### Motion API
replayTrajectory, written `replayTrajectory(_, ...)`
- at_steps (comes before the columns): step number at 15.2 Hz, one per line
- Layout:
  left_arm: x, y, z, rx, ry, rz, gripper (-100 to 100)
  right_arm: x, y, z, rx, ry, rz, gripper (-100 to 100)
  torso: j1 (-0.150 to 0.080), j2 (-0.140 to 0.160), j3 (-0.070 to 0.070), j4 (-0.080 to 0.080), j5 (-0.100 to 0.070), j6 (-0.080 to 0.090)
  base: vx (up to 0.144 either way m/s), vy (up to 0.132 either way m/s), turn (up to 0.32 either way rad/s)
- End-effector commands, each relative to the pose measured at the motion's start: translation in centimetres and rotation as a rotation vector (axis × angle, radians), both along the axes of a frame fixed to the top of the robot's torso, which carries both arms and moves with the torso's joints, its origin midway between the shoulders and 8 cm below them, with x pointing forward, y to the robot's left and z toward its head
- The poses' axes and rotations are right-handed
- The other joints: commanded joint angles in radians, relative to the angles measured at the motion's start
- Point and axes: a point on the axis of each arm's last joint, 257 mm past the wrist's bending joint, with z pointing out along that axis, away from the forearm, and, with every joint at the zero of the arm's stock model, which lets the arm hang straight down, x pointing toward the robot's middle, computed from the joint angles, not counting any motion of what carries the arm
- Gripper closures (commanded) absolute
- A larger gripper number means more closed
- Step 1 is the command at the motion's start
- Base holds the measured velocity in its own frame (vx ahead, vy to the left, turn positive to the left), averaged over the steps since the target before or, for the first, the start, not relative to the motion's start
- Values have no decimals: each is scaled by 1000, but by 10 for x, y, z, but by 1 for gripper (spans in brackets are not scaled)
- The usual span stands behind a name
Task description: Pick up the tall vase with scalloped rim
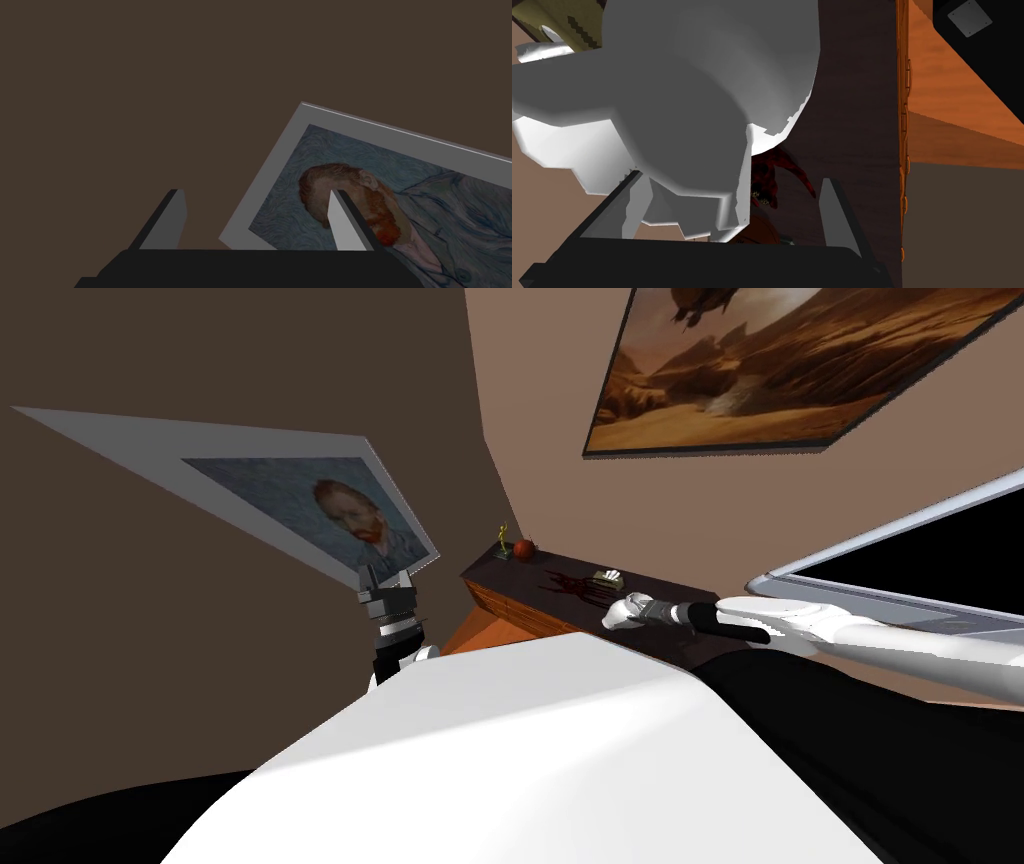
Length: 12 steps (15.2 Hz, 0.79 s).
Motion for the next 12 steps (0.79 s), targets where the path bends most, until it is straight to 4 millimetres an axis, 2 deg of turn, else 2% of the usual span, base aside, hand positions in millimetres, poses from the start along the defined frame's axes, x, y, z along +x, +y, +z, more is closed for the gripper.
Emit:
replayTrajectory(1,0,0,0,0,0,0,0,0,0,0,0,0,0,-100,0,0,0,0,0,0,-33,-24,90)
replayTrajectory(2,0,0,0,0,0,0,0,-1,-1,-1,-1,0,-4,100,0,0,0,0,0,1,-11,-10,3)
replayTrajectory(6,0,0,0,0,0,0,0,-1,-1,-1,-2,-1,-6,100,2,-2,-1,0,1,0,0,0,0)
replayTrajectory(10,0,0,0,0,0,0,0,19,9,16,-6,6,56,100,5,-3,-2,-1,2,2,34,23,-257)
replayTrajectory(11,0,0,0,0,0,0,0,21,10,18,-6,8,65,100,6,-4,-2,0,3,2,37,27,-184)
replayTrajectory(12,0,0,0,0,0,0,0,15,8,14,-6,8,51,100,7,-4,-2,0,3,1,20,17,-63)
